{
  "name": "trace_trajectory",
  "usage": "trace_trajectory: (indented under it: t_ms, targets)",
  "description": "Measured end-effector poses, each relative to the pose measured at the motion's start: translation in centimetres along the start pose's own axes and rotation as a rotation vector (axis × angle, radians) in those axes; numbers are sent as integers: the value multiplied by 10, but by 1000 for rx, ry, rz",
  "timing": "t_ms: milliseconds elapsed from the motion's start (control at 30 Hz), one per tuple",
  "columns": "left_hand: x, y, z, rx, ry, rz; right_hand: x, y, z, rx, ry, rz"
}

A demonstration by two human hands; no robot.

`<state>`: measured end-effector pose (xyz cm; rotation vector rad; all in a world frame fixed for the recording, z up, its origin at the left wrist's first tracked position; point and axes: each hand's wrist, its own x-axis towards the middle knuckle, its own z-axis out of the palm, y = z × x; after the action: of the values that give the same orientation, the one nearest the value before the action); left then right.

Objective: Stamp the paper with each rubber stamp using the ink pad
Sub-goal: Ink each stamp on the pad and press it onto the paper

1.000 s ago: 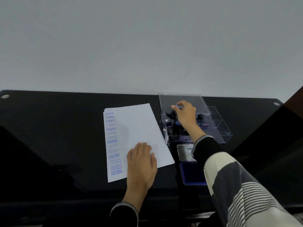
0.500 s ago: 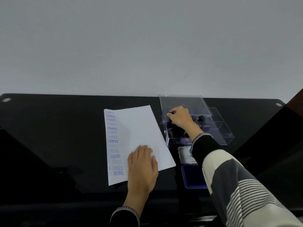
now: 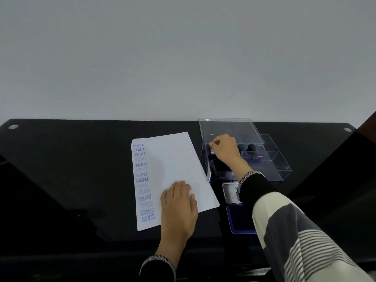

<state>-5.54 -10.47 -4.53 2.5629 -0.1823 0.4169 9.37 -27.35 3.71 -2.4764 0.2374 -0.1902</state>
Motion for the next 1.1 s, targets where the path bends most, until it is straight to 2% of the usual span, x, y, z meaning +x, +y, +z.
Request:
trace_trajectory:
  t_ms: [167, 300, 533, 700, 867, 1000, 1100]
  targets:
    - [0, 0, -2, 22, 14, 19, -17, 23, -36, 162, 284, 34]
    - [1, 1, -3, 84, -48, 21, -34, 57, -62, 136, 341, 74]
    - [21, 29, -13, -117, -210, -117, -56, 90, -82, 117, 277, 105]
    - [18, 15, -5, 89, -60, -124, -55, 100, -91, 134, 227, 118]
    - [17, 11, 6, 94, 57, -67, -36, 98, -93, 41, 207, 108]
    - [18, 11, 6, 113, 104, -14, -16, 86, -93, -76, 251, 96]
    - [17, 13, 6, 133, 109, -7, -4, 80, -88, -108, 177, 153]
